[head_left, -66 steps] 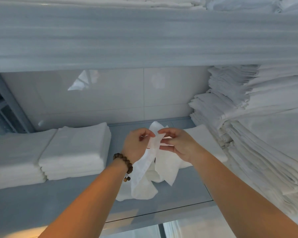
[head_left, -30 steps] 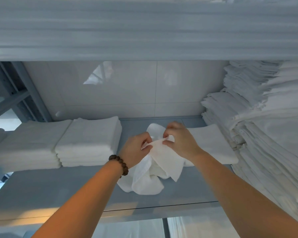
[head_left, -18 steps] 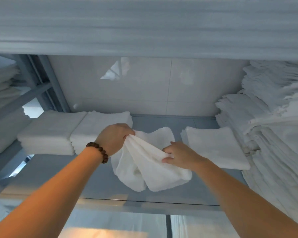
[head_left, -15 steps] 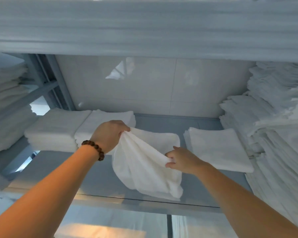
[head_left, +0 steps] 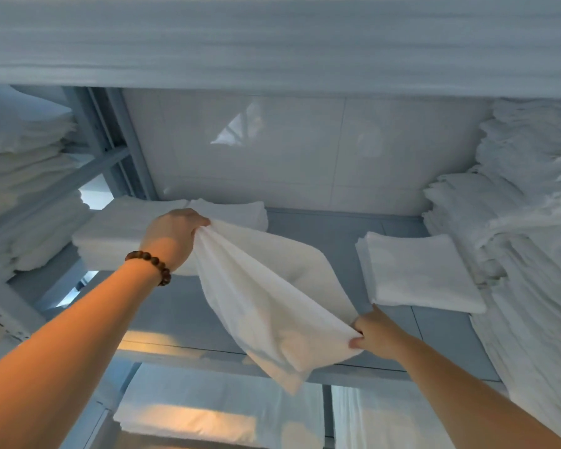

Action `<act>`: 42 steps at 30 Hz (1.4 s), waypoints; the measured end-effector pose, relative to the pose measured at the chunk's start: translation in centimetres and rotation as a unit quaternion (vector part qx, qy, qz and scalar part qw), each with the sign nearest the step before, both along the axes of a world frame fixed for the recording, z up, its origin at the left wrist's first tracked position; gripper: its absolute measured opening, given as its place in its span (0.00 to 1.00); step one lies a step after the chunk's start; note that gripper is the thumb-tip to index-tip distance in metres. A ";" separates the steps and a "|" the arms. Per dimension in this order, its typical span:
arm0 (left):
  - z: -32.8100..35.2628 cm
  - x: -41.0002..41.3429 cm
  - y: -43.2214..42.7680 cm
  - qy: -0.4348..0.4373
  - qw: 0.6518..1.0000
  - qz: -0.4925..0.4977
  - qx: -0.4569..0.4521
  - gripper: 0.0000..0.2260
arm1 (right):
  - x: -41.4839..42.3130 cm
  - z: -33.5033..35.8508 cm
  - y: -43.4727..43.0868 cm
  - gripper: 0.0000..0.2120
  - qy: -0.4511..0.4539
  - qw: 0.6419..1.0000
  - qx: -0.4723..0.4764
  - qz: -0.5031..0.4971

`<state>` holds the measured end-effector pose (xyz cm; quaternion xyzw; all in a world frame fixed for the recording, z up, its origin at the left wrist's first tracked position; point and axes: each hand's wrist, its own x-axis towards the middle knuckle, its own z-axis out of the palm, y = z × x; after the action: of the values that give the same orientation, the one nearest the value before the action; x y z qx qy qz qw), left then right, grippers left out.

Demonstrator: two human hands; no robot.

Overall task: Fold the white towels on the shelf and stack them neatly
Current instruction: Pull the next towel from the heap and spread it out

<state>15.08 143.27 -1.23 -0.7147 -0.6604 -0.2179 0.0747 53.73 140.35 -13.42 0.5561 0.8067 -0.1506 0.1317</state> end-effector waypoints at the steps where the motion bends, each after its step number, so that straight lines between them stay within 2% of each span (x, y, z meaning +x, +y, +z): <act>1: -0.1 -0.6 -0.1 -0.002 1.000 0.003 0.003 0.15 | -0.1 0.1 -0.3 0.10 -0.006 1.000 0.005 -0.007; 7: 0.0 -5.6 -1.6 0.005 1.000 0.025 0.000 0.15 | -1.4 0.3 -2.7 0.09 -0.070 0.996 0.023 -0.044; 9: 0.0 -7.4 -2.4 0.002 0.999 0.034 0.000 0.15 | -1.8 0.3 -3.3 0.13 -0.072 0.994 0.045 -0.066; 11: -0.2 -8.9 -3.2 0.007 0.999 0.038 0.002 0.16 | -1.9 0.4 -4.1 0.17 -0.042 0.994 0.064 -0.077; 15: -0.5 -11.0 -4.8 0.010 0.999 0.050 0.000 0.17 | -2.5 1.1 -5.6 0.09 0.069 0.986 0.103 -0.110; 18: -0.5 -12.0 -6.0 -0.001 0.998 0.057 0.022 0.17 | -2.6 1.6 -6.7 0.17 0.189 0.959 0.150 -0.151; 20: -0.1 -12.4 -6.6 0.009 0.998 0.054 0.043 0.17 | -2.8 2.4 -7.5 0.10 0.220 0.949 0.164 -0.156; 21: 0.2 -12.5 -7.0 0.015 0.997 0.049 0.054 0.17 | -3.0 2.9 -7.9 0.05 0.218 0.949 0.169 -0.154; 23: 0.9 -12.7 -7.7 0.024 0.996 0.038 0.075 0.16 | -3.0 3.5 -8.1 0.10 0.147 0.967 0.156 -0.138; 26: 2.1 -13.4 -8.6 0.032 0.994 0.027 0.100 0.16 | -2.8 5.2 -8.5 0.09 0.044 0.984 0.138 -0.107; 30: 3.2 -14.7 -10.2 0.045 0.994 0.000 0.103 0.16 | -1.9 8.2 -9.8 0.16 -0.034 0.975 0.192 -0.108; 37: 5.4 -15.2 -12.6 0.074 0.992 -0.028 0.102 0.14 | -1.0 13.3 -12.3 0.13 0.093 0.938 0.289 -0.168; 42: 7.6 -15.3 -15.7 0.092 0.988 -0.028 0.120 0.12 | -1.0 16.5 -13.1 0.10 0.132 0.909 0.371 -0.140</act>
<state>-0.24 127.59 6.34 -0.7355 -0.5997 -0.2310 0.2148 52.70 127.24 3.12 0.6470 0.7284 0.0705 -0.2142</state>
